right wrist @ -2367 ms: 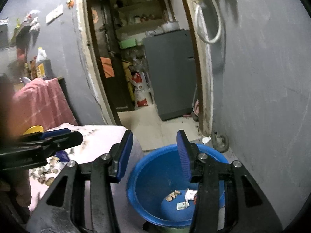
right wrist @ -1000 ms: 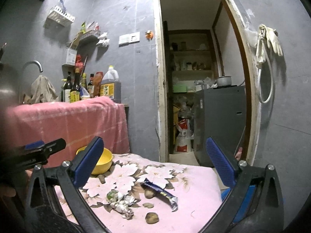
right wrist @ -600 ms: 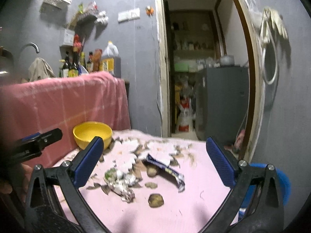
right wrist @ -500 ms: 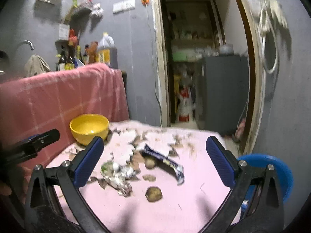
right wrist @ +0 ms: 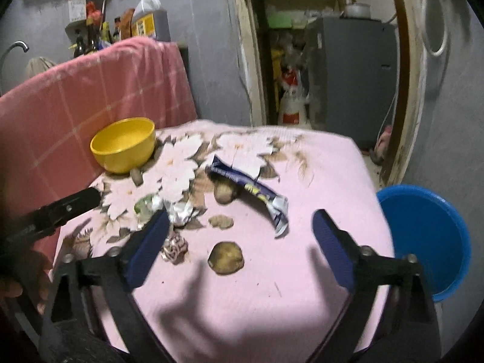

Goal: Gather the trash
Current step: 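Grasp the green peel with the left tool while the right tool grasps the brown peel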

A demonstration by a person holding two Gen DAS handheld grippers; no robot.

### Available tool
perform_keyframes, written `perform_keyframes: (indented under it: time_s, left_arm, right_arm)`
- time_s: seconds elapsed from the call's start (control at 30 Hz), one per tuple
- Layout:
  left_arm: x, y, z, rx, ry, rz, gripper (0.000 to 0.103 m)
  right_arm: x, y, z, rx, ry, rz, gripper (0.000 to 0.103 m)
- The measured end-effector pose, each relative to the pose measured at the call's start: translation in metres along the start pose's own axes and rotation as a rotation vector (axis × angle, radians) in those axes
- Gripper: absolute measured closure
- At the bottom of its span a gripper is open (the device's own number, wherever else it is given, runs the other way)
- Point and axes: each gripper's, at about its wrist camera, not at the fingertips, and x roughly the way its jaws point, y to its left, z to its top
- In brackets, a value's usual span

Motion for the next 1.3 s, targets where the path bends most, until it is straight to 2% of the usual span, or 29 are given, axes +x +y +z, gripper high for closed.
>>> perform_keyframes:
  time_s: [0.03, 0.1, 0.37, 0.43, 0.53, 0.7, 0.87, 0.93, 1.03, 1.23, 1.3]
  left_arm:
    - [0.003, -0.001, 0.001, -0.002, 0.017, -0.01, 0.022]
    - [0.012, -0.002, 0.004, 0.0, 0.059, -0.025, 0.03]
    - [0.036, -0.004, 0.016, -0.009, 0.131, -0.078, 0.039]
    - [0.043, -0.006, 0.016, 0.001, 0.155, -0.082, 0.049]
    - [0.051, -0.005, 0.016, -0.008, 0.187, -0.106, 0.057]
    - [0.056, -0.003, 0.014, -0.031, 0.228, -0.14, 0.071]
    - [0.054, -0.002, 0.013, -0.05, 0.229, -0.151, 0.08]
    - [0.053, -0.004, 0.013, -0.047, 0.228, -0.144, 0.087]
    - [0.049, -0.005, 0.011, -0.042, 0.223, -0.137, 0.092]
    - [0.037, -0.011, 0.006, -0.038, 0.193, -0.131, 0.096]
    - [0.028, -0.015, 0.004, -0.016, 0.16, -0.119, 0.096]
  right_arm:
    - [0.003, 0.0, 0.0, 0.002, 0.018, 0.003, 0.009]
    - [0.012, -0.001, -0.003, 0.012, 0.063, 0.025, 0.015]
    - [0.033, 0.002, -0.017, 0.012, 0.18, 0.082, 0.042]
    - [0.035, 0.002, -0.018, 0.007, 0.187, 0.089, 0.048]
    - [0.038, 0.003, -0.018, 0.001, 0.195, 0.099, 0.053]
    - [0.04, 0.002, -0.019, 0.002, 0.197, 0.11, 0.057]
    - [0.04, 0.0, -0.019, 0.006, 0.193, 0.114, 0.06]
    - [0.04, -0.001, -0.02, 0.007, 0.193, 0.112, 0.064]
    - [0.04, -0.002, -0.019, 0.012, 0.189, 0.113, 0.068]
    - [0.034, -0.002, -0.02, 0.006, 0.181, 0.129, 0.069]
    - [0.03, -0.002, -0.02, 0.007, 0.171, 0.135, 0.069]
